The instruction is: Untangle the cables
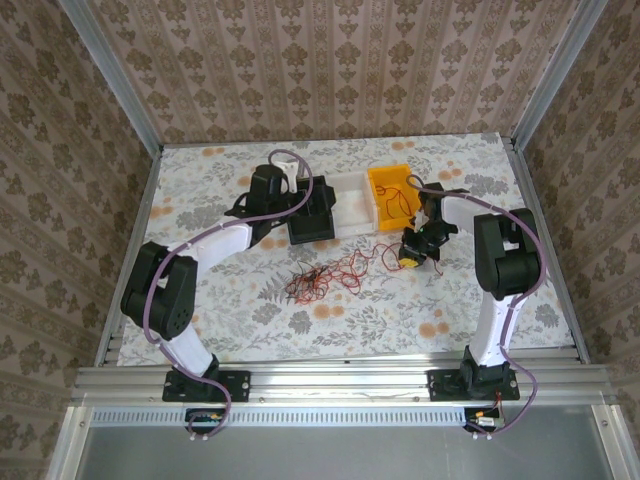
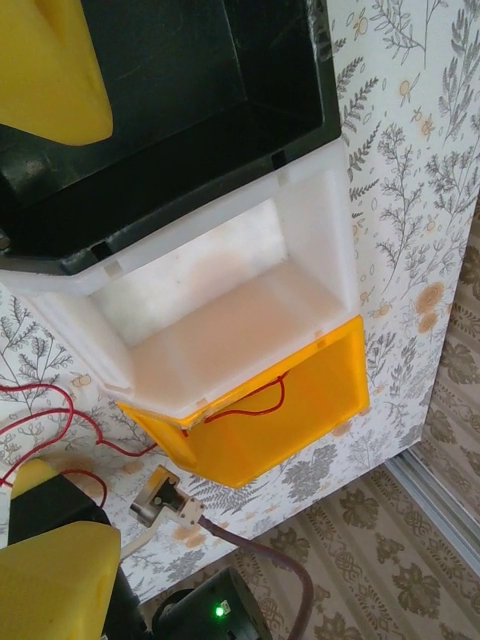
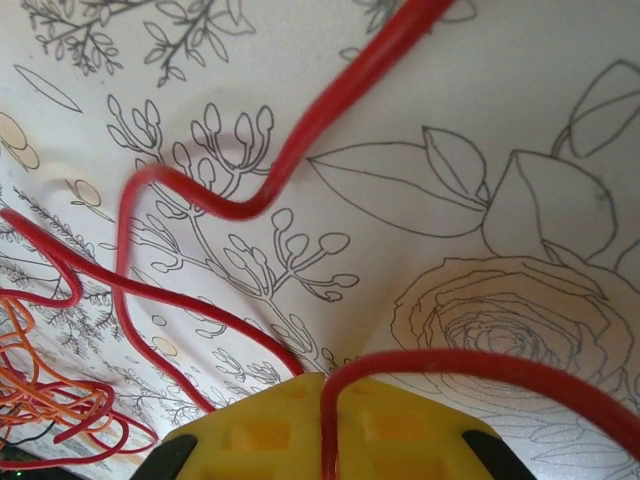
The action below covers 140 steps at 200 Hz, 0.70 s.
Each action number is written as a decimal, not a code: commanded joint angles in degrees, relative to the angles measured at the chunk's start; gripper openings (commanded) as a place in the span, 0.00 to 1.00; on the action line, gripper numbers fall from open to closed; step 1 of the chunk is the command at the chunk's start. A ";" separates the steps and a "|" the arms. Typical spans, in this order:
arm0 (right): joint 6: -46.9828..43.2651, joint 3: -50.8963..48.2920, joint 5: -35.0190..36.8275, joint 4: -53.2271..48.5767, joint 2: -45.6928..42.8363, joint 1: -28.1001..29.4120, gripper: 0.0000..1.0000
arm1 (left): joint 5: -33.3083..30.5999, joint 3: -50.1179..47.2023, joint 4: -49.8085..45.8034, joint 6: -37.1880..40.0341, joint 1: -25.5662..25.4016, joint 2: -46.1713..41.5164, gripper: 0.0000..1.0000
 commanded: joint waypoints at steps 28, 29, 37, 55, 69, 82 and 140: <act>2.98 -1.78 4.05 5.29 -8.17 0.73 0.36 | 0.65 1.35 -0.06 0.64 -1.20 1.02 0.98; 3.01 -1.79 4.02 5.40 -8.27 0.73 0.36 | 0.65 1.36 -0.04 0.64 -1.20 1.02 0.98; 3.38 -1.63 3.80 5.97 -8.98 0.73 0.42 | 0.65 1.33 -0.10 0.59 -1.20 1.07 0.98; 4.05 -0.29 4.05 6.12 -9.25 0.64 0.51 | 0.55 1.39 -0.26 0.79 -1.29 1.16 0.98; 4.44 1.19 5.04 5.41 -8.22 0.63 0.58 | 0.30 1.50 -0.34 0.90 -1.37 1.12 0.98; 4.45 2.56 6.18 3.97 -6.90 0.55 0.59 | 0.21 1.64 -0.36 0.94 -1.38 0.96 0.98; 4.54 8.68 17.29 -0.94 -0.10 0.37 0.59 | -0.45 1.39 -1.33 1.60 -1.38 0.41 0.97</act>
